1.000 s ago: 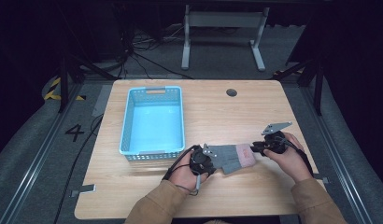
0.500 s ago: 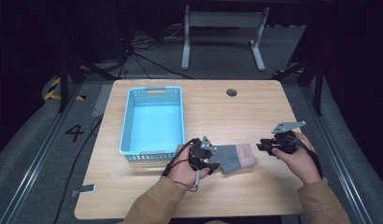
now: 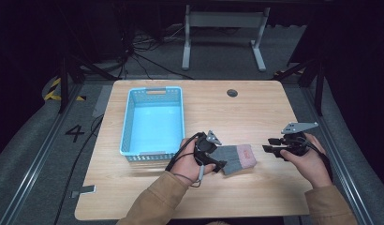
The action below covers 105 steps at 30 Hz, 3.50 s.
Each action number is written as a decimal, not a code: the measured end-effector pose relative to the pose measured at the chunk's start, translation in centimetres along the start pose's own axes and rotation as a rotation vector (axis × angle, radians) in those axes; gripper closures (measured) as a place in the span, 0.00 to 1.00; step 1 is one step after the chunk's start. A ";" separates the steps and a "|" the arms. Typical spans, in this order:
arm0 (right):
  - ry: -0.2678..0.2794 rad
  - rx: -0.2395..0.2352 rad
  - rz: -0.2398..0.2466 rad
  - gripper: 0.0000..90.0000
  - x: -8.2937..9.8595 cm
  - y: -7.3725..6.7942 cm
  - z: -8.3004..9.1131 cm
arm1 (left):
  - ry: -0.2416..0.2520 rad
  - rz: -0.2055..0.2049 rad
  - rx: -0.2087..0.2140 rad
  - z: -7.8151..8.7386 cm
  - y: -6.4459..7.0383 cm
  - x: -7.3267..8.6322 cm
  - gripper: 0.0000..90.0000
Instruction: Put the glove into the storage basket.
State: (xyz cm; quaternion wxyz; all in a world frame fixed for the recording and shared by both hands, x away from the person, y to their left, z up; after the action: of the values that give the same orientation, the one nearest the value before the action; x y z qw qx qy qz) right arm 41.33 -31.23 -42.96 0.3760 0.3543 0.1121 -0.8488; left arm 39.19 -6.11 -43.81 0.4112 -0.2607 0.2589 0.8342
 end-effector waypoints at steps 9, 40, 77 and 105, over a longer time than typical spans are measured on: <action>0.008 0.012 -0.045 0.62 1.0 0.7 1.3 | -0.040 -0.018 -0.007 -2.0 -0.6 -1.4 0.29; 0.072 0.004 -0.098 0.57 0.8 1.4 1.8 | -0.133 -0.085 -0.037 -8.4 -1.8 -2.2 0.20; 0.077 -0.007 -0.101 0.56 0.5 1.5 1.3 | -0.205 -0.042 0.059 -5.8 -0.5 -2.5 0.73; 0.063 -0.046 -0.042 0.54 -1.8 1.4 -1.1 | -0.092 0.032 0.004 5.1 -4.0 -3.2 0.73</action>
State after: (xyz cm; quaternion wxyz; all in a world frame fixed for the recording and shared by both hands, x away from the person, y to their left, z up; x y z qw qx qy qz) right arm 43.74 -30.65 -42.42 0.3624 0.3697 0.1509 -0.8422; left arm 42.99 -2.45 -38.89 0.4098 -0.2170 0.2455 0.8513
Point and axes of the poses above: each handheld gripper's, and its own axes: z roughly backward along the jaws, x roughly out of its underside, y roughly to its right, the point moved 6 cm from there along -z, roughly forward along the jaws, and after that the axes turned 7 degrees about z, right-handed, at the moved point
